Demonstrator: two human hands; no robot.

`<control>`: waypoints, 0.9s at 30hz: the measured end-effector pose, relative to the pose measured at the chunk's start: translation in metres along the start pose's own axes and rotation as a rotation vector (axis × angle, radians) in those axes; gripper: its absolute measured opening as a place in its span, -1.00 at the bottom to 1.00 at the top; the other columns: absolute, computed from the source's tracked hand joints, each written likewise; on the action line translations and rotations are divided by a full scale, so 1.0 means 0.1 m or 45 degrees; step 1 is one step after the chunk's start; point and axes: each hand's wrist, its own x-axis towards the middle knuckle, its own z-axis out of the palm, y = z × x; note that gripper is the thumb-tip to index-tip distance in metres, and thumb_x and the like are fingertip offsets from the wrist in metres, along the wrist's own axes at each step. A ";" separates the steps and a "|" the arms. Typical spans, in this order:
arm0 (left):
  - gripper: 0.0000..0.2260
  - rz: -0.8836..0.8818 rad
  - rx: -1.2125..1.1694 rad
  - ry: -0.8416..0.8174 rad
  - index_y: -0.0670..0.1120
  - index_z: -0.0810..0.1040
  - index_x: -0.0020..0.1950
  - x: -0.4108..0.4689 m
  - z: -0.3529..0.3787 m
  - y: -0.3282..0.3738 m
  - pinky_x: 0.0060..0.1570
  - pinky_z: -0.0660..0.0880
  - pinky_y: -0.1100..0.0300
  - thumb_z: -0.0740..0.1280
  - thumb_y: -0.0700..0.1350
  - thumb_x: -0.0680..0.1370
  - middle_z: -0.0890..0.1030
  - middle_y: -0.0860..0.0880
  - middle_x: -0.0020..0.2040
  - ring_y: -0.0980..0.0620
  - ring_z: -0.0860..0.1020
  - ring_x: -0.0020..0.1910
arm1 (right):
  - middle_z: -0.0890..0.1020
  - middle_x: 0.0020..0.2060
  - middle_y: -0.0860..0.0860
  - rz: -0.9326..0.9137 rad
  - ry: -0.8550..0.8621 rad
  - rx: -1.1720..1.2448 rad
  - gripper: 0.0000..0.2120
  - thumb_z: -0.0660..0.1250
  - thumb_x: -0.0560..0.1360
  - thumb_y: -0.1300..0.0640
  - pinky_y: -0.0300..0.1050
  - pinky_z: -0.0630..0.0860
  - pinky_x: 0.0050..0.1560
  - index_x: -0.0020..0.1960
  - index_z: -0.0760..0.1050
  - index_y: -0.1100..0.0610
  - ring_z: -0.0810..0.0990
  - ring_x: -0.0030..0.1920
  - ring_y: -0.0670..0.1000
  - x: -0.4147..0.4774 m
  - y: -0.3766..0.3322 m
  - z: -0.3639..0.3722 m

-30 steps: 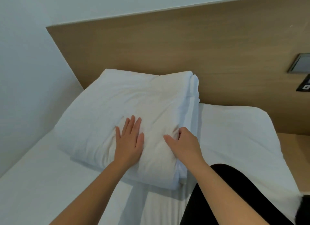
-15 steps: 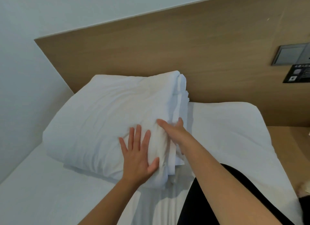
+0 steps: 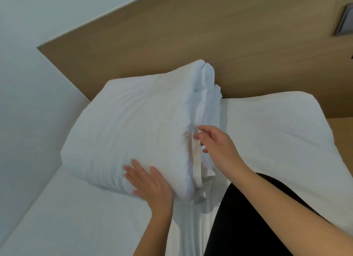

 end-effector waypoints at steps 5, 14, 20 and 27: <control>-0.33 -0.924 -0.640 -0.079 0.18 -0.07 0.57 -0.04 0.06 0.15 0.38 0.22 -0.26 0.06 0.35 0.53 0.07 0.01 0.58 -0.19 0.22 0.48 | 0.67 -0.09 -0.14 0.017 -0.085 -0.058 -0.78 0.20 0.58 0.13 -0.15 0.53 0.08 0.06 0.62 0.01 0.62 -0.03 -0.12 -0.04 -0.05 0.07; -0.30 -0.885 -0.865 -0.757 0.07 0.43 0.40 -0.15 -0.06 0.59 0.20 0.39 -0.27 -0.04 0.48 0.48 0.62 -0.11 0.21 -0.21 0.56 0.20 | 0.40 -0.50 -0.10 0.078 -0.504 -0.304 -0.65 0.34 0.53 0.06 -0.19 0.30 -0.30 -0.42 0.43 0.08 0.35 -0.43 -0.09 -0.13 -0.07 0.04; -0.32 -0.755 -0.842 -0.906 0.05 0.46 0.39 -0.04 -0.11 0.67 0.25 0.39 -0.20 -0.09 0.43 0.53 0.60 -0.10 0.26 -0.14 0.53 0.27 | 0.51 -0.53 -0.23 0.001 -0.396 -0.175 -0.76 0.34 0.54 0.11 -0.37 0.31 -0.38 -0.29 0.63 0.07 0.40 -0.49 -0.23 -0.18 -0.07 -0.02; -0.44 -0.001 -0.044 -0.522 0.04 -0.05 0.60 -0.04 -0.33 0.69 0.52 -0.03 0.02 0.05 0.14 0.66 -0.03 0.04 0.60 0.07 0.01 0.56 | 0.62 -0.03 -0.02 0.125 -0.167 -0.060 -0.80 0.26 0.57 0.03 -0.19 0.47 -0.09 0.12 0.57 0.05 0.59 -0.07 -0.02 -0.16 0.03 -0.16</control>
